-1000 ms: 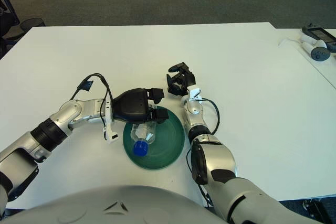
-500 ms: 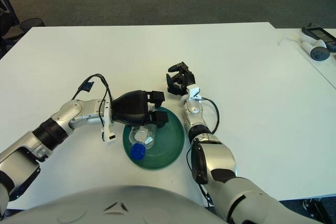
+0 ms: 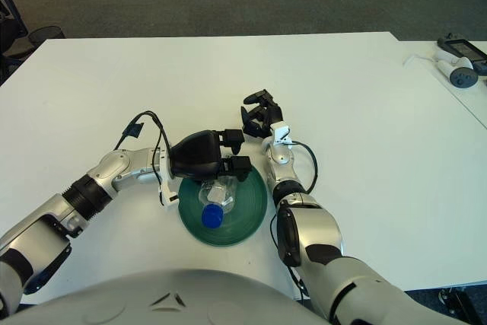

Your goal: Put the bottle into the plate.

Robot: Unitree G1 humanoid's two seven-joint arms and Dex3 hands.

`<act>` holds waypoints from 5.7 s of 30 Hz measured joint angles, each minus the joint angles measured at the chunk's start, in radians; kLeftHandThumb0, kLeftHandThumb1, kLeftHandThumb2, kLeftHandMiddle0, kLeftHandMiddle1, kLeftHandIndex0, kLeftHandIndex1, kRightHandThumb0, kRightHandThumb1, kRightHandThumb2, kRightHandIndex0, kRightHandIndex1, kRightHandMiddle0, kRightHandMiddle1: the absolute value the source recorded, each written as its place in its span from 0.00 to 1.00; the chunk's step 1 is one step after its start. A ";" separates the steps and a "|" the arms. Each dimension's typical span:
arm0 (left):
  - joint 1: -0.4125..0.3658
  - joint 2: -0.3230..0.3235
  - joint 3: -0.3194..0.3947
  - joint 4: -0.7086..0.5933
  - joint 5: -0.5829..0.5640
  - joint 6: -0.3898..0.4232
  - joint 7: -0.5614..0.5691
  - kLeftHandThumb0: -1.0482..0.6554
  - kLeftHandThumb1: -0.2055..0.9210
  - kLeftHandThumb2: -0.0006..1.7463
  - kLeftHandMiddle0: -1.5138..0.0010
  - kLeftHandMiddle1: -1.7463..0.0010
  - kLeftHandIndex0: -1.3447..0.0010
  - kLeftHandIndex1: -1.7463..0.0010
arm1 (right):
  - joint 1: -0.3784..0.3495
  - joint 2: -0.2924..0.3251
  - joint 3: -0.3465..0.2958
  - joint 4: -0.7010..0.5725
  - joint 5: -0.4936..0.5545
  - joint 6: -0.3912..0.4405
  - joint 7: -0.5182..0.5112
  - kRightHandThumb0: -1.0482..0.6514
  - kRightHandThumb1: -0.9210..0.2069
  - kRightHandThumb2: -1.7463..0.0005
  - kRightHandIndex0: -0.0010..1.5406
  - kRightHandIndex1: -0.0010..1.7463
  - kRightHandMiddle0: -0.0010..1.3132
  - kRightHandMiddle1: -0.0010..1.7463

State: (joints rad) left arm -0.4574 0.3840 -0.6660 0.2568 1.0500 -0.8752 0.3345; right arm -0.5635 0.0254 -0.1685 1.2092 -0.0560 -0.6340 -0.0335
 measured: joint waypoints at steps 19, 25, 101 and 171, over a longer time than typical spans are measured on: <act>0.000 0.010 -0.001 0.096 0.023 -0.004 0.079 0.00 1.00 0.58 1.00 0.98 1.00 0.99 | -0.020 -0.022 0.012 0.000 -0.006 0.047 0.020 0.62 0.29 0.46 0.31 0.96 0.19 0.94; -0.006 0.011 -0.003 0.106 0.058 0.005 0.117 0.00 1.00 0.57 1.00 0.99 1.00 1.00 | -0.039 -0.031 0.016 0.001 -0.009 0.093 0.030 0.62 0.30 0.44 0.31 0.98 0.18 0.95; -0.286 0.160 0.077 0.066 -0.141 -0.312 -0.288 0.13 0.98 0.11 0.97 1.00 0.99 0.97 | -0.047 -0.011 0.038 0.005 -0.010 0.104 -0.012 0.62 0.32 0.42 0.31 0.98 0.18 0.96; 0.066 -0.137 0.664 0.278 -1.089 0.001 -0.153 0.25 1.00 0.47 0.69 0.50 0.82 0.29 | 0.001 0.055 0.028 -0.028 -0.012 0.043 0.008 0.61 0.25 0.54 0.29 0.92 0.27 0.88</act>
State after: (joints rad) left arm -0.3915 0.2473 -0.0020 0.5351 -0.0392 -0.8739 0.1815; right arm -0.5623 0.0804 -0.1403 1.1810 -0.0679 -0.5913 -0.0255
